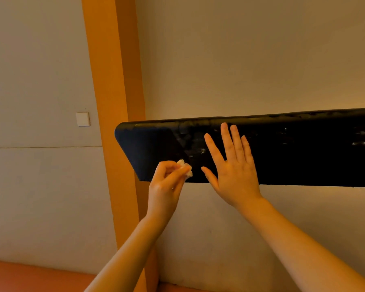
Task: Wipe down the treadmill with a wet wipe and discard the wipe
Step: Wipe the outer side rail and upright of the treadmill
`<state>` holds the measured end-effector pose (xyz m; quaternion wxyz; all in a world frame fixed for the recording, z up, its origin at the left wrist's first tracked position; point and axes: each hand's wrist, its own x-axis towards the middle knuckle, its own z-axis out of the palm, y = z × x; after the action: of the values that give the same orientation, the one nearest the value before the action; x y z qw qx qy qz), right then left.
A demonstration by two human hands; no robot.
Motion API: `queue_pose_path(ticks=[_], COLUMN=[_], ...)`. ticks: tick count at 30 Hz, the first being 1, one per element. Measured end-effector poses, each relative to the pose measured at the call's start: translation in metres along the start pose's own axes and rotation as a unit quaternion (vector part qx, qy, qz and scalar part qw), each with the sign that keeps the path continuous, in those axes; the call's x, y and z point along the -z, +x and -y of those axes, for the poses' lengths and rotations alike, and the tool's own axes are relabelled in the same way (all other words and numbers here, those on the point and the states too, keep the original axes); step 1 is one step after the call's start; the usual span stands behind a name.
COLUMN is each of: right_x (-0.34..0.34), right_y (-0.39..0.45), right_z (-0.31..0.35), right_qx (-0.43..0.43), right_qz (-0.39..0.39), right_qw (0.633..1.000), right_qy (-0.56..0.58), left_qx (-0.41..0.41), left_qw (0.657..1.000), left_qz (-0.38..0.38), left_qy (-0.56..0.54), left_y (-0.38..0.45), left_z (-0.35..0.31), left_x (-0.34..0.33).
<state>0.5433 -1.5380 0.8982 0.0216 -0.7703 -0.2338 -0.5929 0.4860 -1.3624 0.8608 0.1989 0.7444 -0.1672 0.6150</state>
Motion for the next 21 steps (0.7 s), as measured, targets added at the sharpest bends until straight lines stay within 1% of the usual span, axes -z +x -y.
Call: queue_pose_path(ticks=[2, 3, 6, 8, 9, 11, 13, 15, 16, 18, 21], right_x=[0.001, 0.001, 0.001, 0.001, 0.001, 0.001, 0.002, 0.002, 0.002, 0.001, 0.001], right_y=[0.000, 0.000, 0.000, 0.000, -0.001, -0.002, -0.004, -0.006, -0.008, -0.009, -0.009], right_z=[0.000, 0.000, -0.001, -0.001, -0.001, -0.002, -0.003, -0.005, -0.006, -0.009, -0.012], right_qx=[0.000, 0.001, 0.003, 0.002, 0.003, 0.007, 0.000, -0.015, -0.018, -0.014, -0.006], right_qz=[0.001, 0.000, -0.005, -0.009, -0.010, -0.012, -0.014, -0.015, -0.016, -0.016, -0.012], right_qw=[1.000, 1.000, 1.000, 1.000, 1.000, 1.000, 1.000, 1.000, 1.000, 1.000, 1.000], right_qy=[0.001, 0.001, 0.001, 0.008, 0.010, 0.011, 0.013, 0.016, 0.015, 0.007, 0.004], left_qx=[-0.007, -0.005, 0.046, 0.080, 0.080, 0.050, 0.013, 0.012, 0.016, 0.031, 0.109], left_qw=[1.000, 1.000, 0.991, 0.984, 0.983, 0.989, 0.996, 0.999, 0.999, 0.998, 0.982], left_qz=[-0.006, -0.025, -0.124, -0.160, -0.162, -0.139, -0.086, -0.041, -0.031, -0.050, -0.142], left_qy=[0.012, 0.016, -0.012, -0.031, -0.029, -0.015, 0.001, 0.004, 0.003, -0.011, -0.051], left_y=[0.013, 0.025, 0.064, 0.078, 0.078, 0.066, 0.041, 0.021, 0.018, 0.026, 0.060], left_z=[0.002, 0.001, -0.001, -0.002, -0.003, -0.006, -0.005, -0.002, -0.001, -0.002, -0.005], left_x=[0.003, 0.006, 0.014, 0.017, 0.016, 0.012, 0.006, 0.002, 0.002, 0.005, 0.018])
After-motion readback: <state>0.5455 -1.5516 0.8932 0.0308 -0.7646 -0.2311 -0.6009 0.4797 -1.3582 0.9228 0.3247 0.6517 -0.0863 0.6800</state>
